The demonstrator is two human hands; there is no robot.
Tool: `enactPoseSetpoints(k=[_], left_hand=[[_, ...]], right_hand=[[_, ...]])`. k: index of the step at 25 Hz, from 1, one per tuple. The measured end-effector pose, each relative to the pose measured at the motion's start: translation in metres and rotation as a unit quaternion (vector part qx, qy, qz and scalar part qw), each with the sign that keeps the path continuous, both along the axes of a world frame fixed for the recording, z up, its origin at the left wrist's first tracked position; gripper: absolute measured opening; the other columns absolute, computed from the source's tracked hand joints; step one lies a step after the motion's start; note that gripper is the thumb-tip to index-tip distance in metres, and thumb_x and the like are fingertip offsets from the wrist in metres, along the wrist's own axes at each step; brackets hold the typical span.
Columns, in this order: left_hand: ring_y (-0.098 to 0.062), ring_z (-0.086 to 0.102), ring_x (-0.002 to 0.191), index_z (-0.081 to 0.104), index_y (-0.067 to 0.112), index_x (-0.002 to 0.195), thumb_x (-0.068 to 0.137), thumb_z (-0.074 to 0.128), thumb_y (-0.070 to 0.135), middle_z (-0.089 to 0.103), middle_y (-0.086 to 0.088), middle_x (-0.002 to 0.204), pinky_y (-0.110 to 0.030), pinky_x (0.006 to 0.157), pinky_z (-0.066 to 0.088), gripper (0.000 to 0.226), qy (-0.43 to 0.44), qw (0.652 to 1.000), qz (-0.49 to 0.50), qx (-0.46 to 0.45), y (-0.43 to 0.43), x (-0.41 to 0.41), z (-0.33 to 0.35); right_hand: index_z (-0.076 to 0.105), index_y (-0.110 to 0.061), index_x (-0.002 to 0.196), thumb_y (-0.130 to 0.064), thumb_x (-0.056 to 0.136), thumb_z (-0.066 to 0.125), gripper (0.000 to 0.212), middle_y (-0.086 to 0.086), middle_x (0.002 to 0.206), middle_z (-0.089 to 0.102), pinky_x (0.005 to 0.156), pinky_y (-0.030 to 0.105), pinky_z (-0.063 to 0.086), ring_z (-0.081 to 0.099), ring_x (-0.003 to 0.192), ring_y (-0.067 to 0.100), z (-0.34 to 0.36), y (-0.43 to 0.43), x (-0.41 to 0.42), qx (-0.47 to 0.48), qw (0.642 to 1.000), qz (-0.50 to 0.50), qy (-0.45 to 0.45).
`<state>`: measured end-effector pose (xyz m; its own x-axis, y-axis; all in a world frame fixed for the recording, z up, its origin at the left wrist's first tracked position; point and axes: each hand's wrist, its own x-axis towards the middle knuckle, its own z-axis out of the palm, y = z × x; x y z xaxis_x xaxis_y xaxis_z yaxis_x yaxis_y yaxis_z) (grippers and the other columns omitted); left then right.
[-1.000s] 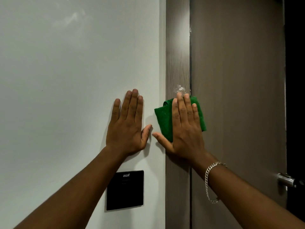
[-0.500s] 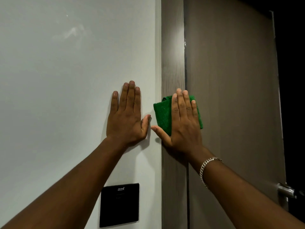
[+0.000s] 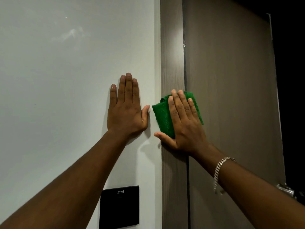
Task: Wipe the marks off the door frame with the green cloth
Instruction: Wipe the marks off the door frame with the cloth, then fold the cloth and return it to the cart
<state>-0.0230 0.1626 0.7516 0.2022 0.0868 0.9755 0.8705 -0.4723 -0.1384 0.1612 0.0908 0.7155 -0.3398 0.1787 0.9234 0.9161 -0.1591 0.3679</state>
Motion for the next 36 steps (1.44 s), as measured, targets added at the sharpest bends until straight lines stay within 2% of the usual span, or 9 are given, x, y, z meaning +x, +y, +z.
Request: enactPoseSetpoints(k=[8,13,16,18,20,22,25,31,36], left_hand=[[-0.027,-0.008,0.152,0.0,0.006,0.153,0.094,0.02,0.046,-0.004,-0.015,0.164,-0.047,0.124,0.001,0.074,0.0,0.999,-0.031,-0.009,0.001,-0.003,-0.002],[-0.019,-0.001,0.152,0.03,0.016,0.149,0.093,0.019,0.053,0.012,-0.006,0.164,-0.04,0.124,-0.003,0.068,-0.027,0.977,-0.206,-0.055,-0.018,0.005,-0.006],[-0.019,-0.001,0.152,0.046,0.018,0.14,0.089,0.042,0.051,0.019,-0.005,0.163,-0.038,0.122,-0.005,0.061,-0.032,0.962,-0.247,-0.11,-0.036,0.029,-0.016],[-0.021,0.007,0.152,0.06,0.014,0.124,0.086,0.059,0.039,0.032,-0.006,0.158,-0.033,0.12,0.0,0.046,-0.107,0.943,-0.285,-0.135,-0.049,0.038,-0.014],[-0.024,0.026,0.146,0.067,0.01,0.107,0.081,0.068,0.03,0.051,-0.008,0.145,-0.03,0.118,0.018,0.033,-0.179,0.921,-0.317,-0.143,-0.06,0.041,-0.012],[-0.023,0.055,0.117,0.068,0.008,0.1,0.079,0.07,0.021,0.066,-0.008,0.118,-0.027,0.1,0.047,0.025,-0.215,0.899,-0.356,-0.137,-0.07,0.041,-0.021],[-0.006,0.063,0.076,0.065,0.009,0.1,0.083,0.068,0.012,0.069,-0.001,0.091,-0.005,0.065,0.05,0.018,-0.217,0.851,-0.44,-0.19,-0.092,0.038,-0.053],[-0.009,0.069,0.079,0.067,0.009,0.102,0.078,0.07,0.007,0.068,0.003,0.086,-0.019,0.071,0.058,0.024,-0.283,0.779,-0.448,-0.335,-0.116,0.029,-0.183],[-0.008,0.063,0.07,0.07,0.01,0.102,0.079,0.071,0.006,0.068,0.001,0.081,-0.023,0.071,0.059,0.024,-0.308,0.733,-0.349,-0.496,-0.138,0.014,-0.342]], right_hand=[[0.004,-0.001,0.155,-0.077,0.087,0.02,0.103,0.019,0.166,0.002,0.127,0.049,0.004,-0.002,0.154,0.03,0.042,-0.003,-0.017,-0.023,0.996,0.009,0.081],[0.01,-0.008,0.156,-0.031,0.087,0.033,0.077,0.008,0.167,0.003,0.127,0.043,-0.001,-0.006,0.154,0.017,0.039,-0.027,-0.007,-0.144,0.97,0.161,0.114],[0.013,-0.009,0.156,-0.018,0.084,0.045,0.079,0.006,0.167,0.008,0.128,0.043,0.002,-0.002,0.154,0.015,0.046,-0.037,-0.011,-0.159,0.952,0.212,0.154],[0.011,-0.011,0.156,-0.015,0.085,0.06,0.087,0.007,0.166,0.011,0.127,0.041,0.01,0.004,0.154,0.018,0.046,-0.042,-0.008,-0.131,0.936,0.249,0.211],[0.011,-0.016,0.156,-0.018,0.079,0.076,0.101,0.006,0.163,0.024,0.12,0.034,0.026,0.023,0.149,0.018,0.039,-0.049,-0.004,-0.094,0.884,0.317,0.332],[0.023,-0.016,0.153,-0.02,0.074,0.084,0.1,0.003,0.146,0.048,0.106,0.024,0.046,0.048,0.13,0.011,0.025,-0.056,-0.002,-0.085,0.821,0.392,0.407],[0.04,-0.013,0.142,-0.021,0.074,0.084,0.081,-0.002,0.127,0.059,0.094,0.02,0.055,0.059,0.112,0.004,-0.016,-0.068,0.002,-0.066,0.812,0.4,0.42],[0.036,-0.007,0.141,-0.016,0.086,0.07,0.066,0.004,0.126,0.059,0.094,0.024,0.055,0.061,0.114,0.011,-0.169,-0.091,-0.014,-0.157,0.737,0.403,0.52],[0.046,-0.013,0.133,-0.003,0.088,0.047,0.046,-0.009,0.104,0.06,0.067,0.004,0.048,0.059,0.087,-0.003,-0.326,-0.108,-0.028,-0.266,0.618,0.311,0.671]])
